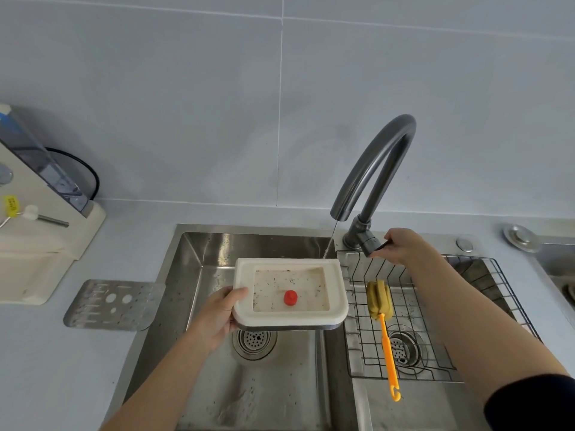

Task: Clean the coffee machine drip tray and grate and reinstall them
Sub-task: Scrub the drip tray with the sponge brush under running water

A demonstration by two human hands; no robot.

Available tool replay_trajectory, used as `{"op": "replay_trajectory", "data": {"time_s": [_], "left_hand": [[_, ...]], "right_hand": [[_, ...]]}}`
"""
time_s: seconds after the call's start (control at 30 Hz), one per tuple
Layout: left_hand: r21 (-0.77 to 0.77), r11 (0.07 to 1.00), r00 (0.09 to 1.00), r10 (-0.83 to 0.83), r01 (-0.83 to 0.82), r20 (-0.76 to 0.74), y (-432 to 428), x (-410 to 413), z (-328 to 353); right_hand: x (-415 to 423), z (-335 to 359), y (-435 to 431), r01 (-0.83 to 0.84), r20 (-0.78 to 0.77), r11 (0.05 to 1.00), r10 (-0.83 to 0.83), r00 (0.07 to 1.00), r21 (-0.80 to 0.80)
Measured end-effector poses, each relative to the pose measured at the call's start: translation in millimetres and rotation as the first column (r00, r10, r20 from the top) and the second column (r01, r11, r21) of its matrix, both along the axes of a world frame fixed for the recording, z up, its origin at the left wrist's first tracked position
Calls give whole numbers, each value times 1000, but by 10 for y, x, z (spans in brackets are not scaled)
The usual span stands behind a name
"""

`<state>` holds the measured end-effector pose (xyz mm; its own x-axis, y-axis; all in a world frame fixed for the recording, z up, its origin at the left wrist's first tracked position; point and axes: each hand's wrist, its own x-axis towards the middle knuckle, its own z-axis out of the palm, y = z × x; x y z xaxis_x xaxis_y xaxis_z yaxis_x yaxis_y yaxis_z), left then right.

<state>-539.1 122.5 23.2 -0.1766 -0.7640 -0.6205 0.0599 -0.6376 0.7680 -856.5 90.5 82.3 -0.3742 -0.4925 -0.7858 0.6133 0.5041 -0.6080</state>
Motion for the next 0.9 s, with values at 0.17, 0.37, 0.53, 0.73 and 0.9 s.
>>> {"op": "replay_trajectory", "data": {"time_s": [0.17, 0.37, 0.53, 0.73, 0.9], "left_hand": [[-4, 1000, 1000, -3, 3, 2, -9, -17, -20], [-9, 1000, 1000, 11, -11, -7, -23, -22, -45], [-7, 1000, 999, 21, -21, -33, -51, -22, -53], [16, 999, 994, 50, -48, -96, -61, -102, -60], [17, 999, 993, 51, -49, -109, -57, -108, -74]], "right_hand": [[0, -22, 42, -18, 29, 996, 20, 999, -89], [90, -82, 373, -271, -338, 957, 288, 896, 98], [137, -456, 1020, -486, -617, 724, 681, 394, 489], [353, -890, 1550, -498, -373, 339, 927, 33, 799], [412, -975, 1619, -386, -473, 458, 879, 61, 801]]}}
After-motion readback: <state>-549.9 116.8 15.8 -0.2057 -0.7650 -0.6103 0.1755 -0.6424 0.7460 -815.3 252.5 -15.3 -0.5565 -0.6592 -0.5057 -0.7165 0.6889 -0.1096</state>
